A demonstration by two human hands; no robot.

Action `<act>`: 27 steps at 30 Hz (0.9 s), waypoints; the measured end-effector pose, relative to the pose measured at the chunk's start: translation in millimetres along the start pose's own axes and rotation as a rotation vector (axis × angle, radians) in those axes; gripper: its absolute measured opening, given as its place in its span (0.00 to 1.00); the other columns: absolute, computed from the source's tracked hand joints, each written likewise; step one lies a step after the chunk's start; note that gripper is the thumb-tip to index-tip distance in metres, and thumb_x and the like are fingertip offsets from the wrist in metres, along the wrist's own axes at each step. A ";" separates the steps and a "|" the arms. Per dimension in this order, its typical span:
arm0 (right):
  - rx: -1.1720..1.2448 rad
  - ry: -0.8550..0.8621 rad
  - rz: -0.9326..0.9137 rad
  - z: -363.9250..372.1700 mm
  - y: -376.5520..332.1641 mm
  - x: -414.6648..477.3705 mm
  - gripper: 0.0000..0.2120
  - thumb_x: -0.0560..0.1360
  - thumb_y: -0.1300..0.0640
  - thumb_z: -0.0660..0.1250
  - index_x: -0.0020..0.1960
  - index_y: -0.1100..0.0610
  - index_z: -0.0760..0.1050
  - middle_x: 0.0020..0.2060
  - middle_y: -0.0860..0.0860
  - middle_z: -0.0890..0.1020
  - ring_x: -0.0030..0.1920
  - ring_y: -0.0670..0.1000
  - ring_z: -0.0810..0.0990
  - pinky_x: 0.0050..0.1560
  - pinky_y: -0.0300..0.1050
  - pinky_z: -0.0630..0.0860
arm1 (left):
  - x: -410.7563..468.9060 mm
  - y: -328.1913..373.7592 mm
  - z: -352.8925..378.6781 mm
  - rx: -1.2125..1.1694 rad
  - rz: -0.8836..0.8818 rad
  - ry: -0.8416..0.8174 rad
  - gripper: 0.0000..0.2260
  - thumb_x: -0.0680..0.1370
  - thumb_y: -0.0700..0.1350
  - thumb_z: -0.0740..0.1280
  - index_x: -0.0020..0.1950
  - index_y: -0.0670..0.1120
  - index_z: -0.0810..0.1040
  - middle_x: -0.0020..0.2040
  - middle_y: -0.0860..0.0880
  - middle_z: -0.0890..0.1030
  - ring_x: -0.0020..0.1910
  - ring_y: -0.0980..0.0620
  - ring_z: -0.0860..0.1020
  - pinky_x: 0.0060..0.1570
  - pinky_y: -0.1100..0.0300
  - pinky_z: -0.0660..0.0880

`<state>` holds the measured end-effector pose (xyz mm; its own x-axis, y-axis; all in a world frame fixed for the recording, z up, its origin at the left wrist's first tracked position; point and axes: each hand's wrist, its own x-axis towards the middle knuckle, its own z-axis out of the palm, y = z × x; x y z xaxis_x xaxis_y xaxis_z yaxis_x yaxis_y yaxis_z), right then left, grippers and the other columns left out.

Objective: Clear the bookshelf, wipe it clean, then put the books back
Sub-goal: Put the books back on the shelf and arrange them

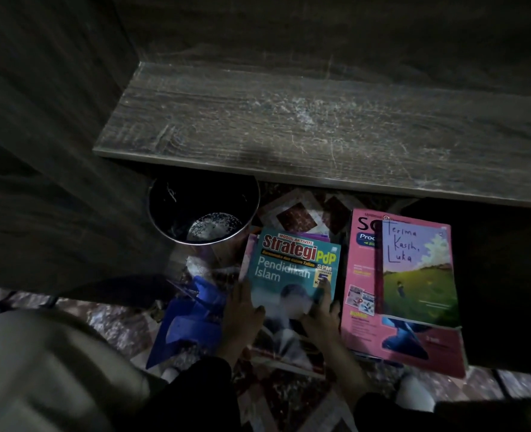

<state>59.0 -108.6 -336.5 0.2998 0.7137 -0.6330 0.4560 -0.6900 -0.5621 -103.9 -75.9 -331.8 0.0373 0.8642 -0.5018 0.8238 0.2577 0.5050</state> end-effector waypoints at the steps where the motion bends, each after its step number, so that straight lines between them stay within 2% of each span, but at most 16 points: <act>1: -0.013 0.002 -0.014 0.5 1.4 2.1 0.48 0.73 0.57 0.71 0.78 0.48 0.39 0.75 0.66 0.51 0.73 0.68 0.55 0.66 0.53 0.63 | 2.4 -0.5 -1.1 -0.005 -0.011 -0.006 0.36 0.78 0.44 0.65 0.78 0.45 0.45 0.79 0.43 0.48 0.77 0.44 0.52 0.70 0.55 0.58; 3: -0.056 0.003 -0.051 0.1 2.3 6.0 0.51 0.72 0.55 0.73 0.77 0.47 0.36 0.74 0.66 0.53 0.71 0.69 0.58 0.63 0.53 0.65 | 8.8 -2.5 -1.0 -0.069 -0.025 -0.036 0.39 0.78 0.45 0.66 0.79 0.48 0.43 0.79 0.43 0.46 0.77 0.43 0.51 0.71 0.51 0.60; 6: 0.037 0.040 -0.002 1.2 3.9 15.7 0.54 0.71 0.56 0.74 0.76 0.43 0.33 0.70 0.67 0.60 0.65 0.69 0.68 0.59 0.55 0.70 | 19.0 -2.9 0.6 -0.281 -0.067 -0.054 0.42 0.75 0.43 0.70 0.79 0.48 0.43 0.78 0.43 0.53 0.75 0.43 0.58 0.69 0.48 0.64; 8: 0.235 0.071 0.017 2.4 1.4 17.8 0.58 0.65 0.56 0.78 0.76 0.41 0.37 0.70 0.64 0.64 0.63 0.67 0.72 0.58 0.57 0.75 | 24.8 -4.1 1.3 -0.397 -0.124 -0.049 0.44 0.74 0.42 0.72 0.79 0.47 0.45 0.76 0.42 0.60 0.72 0.43 0.65 0.67 0.48 0.68; 10: 0.469 0.124 0.055 12.7 16.2 30.4 0.60 0.55 0.49 0.82 0.75 0.41 0.47 0.69 0.59 0.69 0.64 0.62 0.73 0.57 0.63 0.76 | 30.4 -6.4 1.4 -0.479 -0.181 -0.059 0.45 0.73 0.43 0.74 0.79 0.48 0.46 0.73 0.41 0.66 0.69 0.43 0.69 0.64 0.47 0.71; 13: 0.639 0.137 0.046 28.5 41.9 47.3 0.53 0.50 0.41 0.84 0.68 0.51 0.63 0.60 0.54 0.78 0.58 0.57 0.79 0.55 0.65 0.77 | 35.7 -10.9 1.5 -0.521 -0.226 -0.068 0.45 0.72 0.45 0.75 0.79 0.46 0.48 0.70 0.41 0.71 0.65 0.42 0.72 0.61 0.47 0.73; 16: 0.609 0.175 0.056 20.4 27.5 37.0 0.41 0.56 0.45 0.83 0.62 0.54 0.69 0.54 0.54 0.81 0.53 0.58 0.82 0.52 0.64 0.78 | 39.6 -12.0 4.4 -0.446 -0.207 -0.038 0.43 0.72 0.46 0.75 0.78 0.43 0.51 0.66 0.40 0.75 0.62 0.42 0.75 0.59 0.49 0.74; 19: 0.530 0.182 0.070 15.1 14.7 30.3 0.37 0.61 0.50 0.81 0.61 0.55 0.65 0.55 0.56 0.79 0.53 0.61 0.80 0.50 0.63 0.78 | 38.2 -9.4 7.1 -0.386 -0.205 -0.008 0.42 0.73 0.46 0.74 0.78 0.41 0.50 0.65 0.39 0.75 0.61 0.41 0.75 0.56 0.53 0.74; 22: 0.519 0.199 0.047 14.0 13.7 27.7 0.34 0.62 0.52 0.81 0.59 0.54 0.65 0.54 0.54 0.79 0.52 0.59 0.80 0.50 0.61 0.79 | 32.4 -4.1 5.3 -0.353 -0.165 0.042 0.47 0.68 0.54 0.75 0.77 0.42 0.52 0.66 0.37 0.73 0.63 0.37 0.74 0.57 0.45 0.74; 24: 0.547 0.183 0.042 14.0 17.3 30.7 0.36 0.60 0.50 0.81 0.61 0.55 0.66 0.54 0.54 0.80 0.51 0.60 0.81 0.48 0.60 0.80 | 29.4 -1.4 1.5 -0.324 -0.138 0.087 0.50 0.61 0.61 0.72 0.76 0.41 0.56 0.69 0.36 0.67 0.66 0.36 0.69 0.60 0.44 0.71; 27: 0.576 0.144 0.055 16.5 22.7 36.1 0.41 0.57 0.45 0.83 0.63 0.55 0.68 0.53 0.56 0.81 0.49 0.60 0.83 0.44 0.61 0.81 | 23.5 -0.4 -4.2 -0.330 -0.071 0.107 0.50 0.60 0.62 0.71 0.76 0.45 0.56 0.70 0.39 0.64 0.66 0.37 0.68 0.59 0.44 0.71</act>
<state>66.3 -100.5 -381.0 0.4395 0.6562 -0.6134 -0.0794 -0.6518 -0.7542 -105.8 -53.9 -340.8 -0.0874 0.8752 -0.4759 0.5943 0.4292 0.6802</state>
